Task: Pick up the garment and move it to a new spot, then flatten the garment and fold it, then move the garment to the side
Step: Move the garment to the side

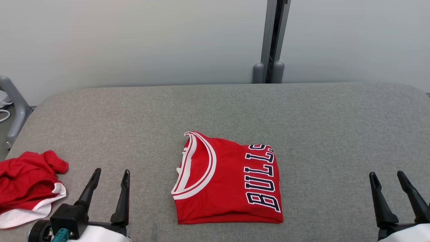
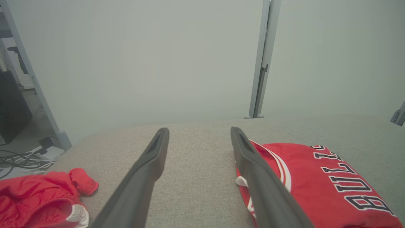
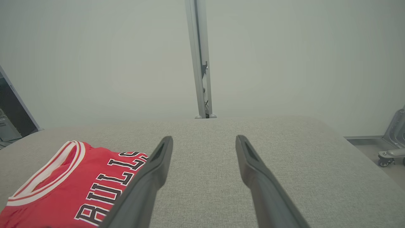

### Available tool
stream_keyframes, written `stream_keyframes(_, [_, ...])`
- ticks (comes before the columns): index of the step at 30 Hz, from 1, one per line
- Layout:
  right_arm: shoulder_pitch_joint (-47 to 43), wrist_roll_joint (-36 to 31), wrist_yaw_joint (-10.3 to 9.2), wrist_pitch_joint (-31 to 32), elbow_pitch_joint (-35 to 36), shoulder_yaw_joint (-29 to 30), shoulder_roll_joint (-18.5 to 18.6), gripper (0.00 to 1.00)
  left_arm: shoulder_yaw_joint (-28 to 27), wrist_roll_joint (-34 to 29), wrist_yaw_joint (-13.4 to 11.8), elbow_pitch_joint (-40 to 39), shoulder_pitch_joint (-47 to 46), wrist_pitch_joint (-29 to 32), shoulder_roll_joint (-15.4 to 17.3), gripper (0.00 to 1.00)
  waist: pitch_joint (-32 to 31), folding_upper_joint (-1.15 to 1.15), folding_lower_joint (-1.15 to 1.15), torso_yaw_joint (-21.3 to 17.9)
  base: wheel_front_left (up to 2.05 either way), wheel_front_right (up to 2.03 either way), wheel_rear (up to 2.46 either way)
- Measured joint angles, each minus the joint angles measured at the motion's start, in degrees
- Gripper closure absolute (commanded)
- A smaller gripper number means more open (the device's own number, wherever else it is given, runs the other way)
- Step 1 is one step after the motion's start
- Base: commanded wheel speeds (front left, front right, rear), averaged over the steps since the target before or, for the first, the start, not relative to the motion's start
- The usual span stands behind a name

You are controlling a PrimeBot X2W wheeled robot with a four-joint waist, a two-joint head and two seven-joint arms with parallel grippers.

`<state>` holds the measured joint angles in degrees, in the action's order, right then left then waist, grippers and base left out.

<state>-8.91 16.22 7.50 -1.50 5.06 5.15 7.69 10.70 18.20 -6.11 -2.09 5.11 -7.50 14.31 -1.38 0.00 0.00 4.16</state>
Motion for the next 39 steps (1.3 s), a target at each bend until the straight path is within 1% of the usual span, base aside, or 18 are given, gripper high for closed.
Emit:
stream_keyframes(7, [-0.02, -0.05, 0.0, 0.48, -0.24, 0.26, -0.1, 0.0, 0.45, 0.05, -0.25, 0.12, -0.44, -0.02, -0.13, 0.0, -0.13, 0.0, 0.0, 0.56, 0.0, 0.0, 0.0])
stream_keyframes(12, [0.3, 0.16, 0.0, 0.81, -1.18, 0.53, 0.54, 0.0, 0.53, 0.18, -0.45, -0.04, -1.27, -0.3, -0.35, 0.0, 0.25, 0.0, 0.0, 1.77, 0.0, 0.0, 0.0])
stream_keyframes(15, [2.15, 0.87, 0.0, 1.07, -3.44, -0.43, 1.82, 0.0, 0.49, 0.45, -0.36, -0.55, -3.89, -0.8, -0.4, 0.0, 1.17, 0.0, 0.0, 3.86, 0.0, 0.0, 0.0])
stream_keyframes(21, [7.61, 2.41, 0.0, 1.13, -9.42, -5.16, 3.69, 0.0, 1.03, 0.45, -0.14, -0.56, -7.5, -2.3, -1.23, 0.0, 4.47, 0.0, 0.0, 7.14, 0.0, 0.0, 0.0])
stream_keyframes(27, [12.71, 4.81, 0.0, 0.89, -17.04, -10.57, 4.17, 0.0, 1.69, 0.63, 0.11, 0.85, -10.7, -4.25, -2.92, 0.0, 8.33, 0.0, 0.0, 10.82, 0.0, 0.0, 0.0])
stream_keyframes(30, [15.17, 6.2, 0.0, 0.97, -21.0, -12.76, 4.17, 0.0, 2.0, 1.03, 0.62, 1.85, -11.98, -5.0, -3.53, 0.0, 10.28, 0.0, 0.0, 12.38, 0.0, 0.0, 0.0])
stream_keyframes(31, [15.17, 6.2, 0.0, 0.97, -21.0, -12.76, 4.17, 0.0, 2.0, 1.03, 0.62, 1.85, -11.98, -5.0, -3.53, 0.0, 10.28, 0.0, 0.0, 12.38, 0.0, 0.0, 0.0])
stream_keyframes(38, [19.32, 9.51, 0.0, 2.04, -28.63, -17.48, 4.7, 0.0, 1.91, 1.03, 1.1, 3.77, -13.83, -6.41, -4.13, 0.0, 13.19, 0.0, 0.0, 14.3, 0.0, 0.0, 0.0])
stream_keyframes(39, [19.96, 10.13, 0.0, 2.04, -29.33, -18.15, 4.93, 0.33, 1.9, 1.03, 1.12, 3.93, -13.89, -6.57, -4.22, 0.0, 13.27, 0.0, 0.0, 14.3, 0.0, 0.0, 0.0])
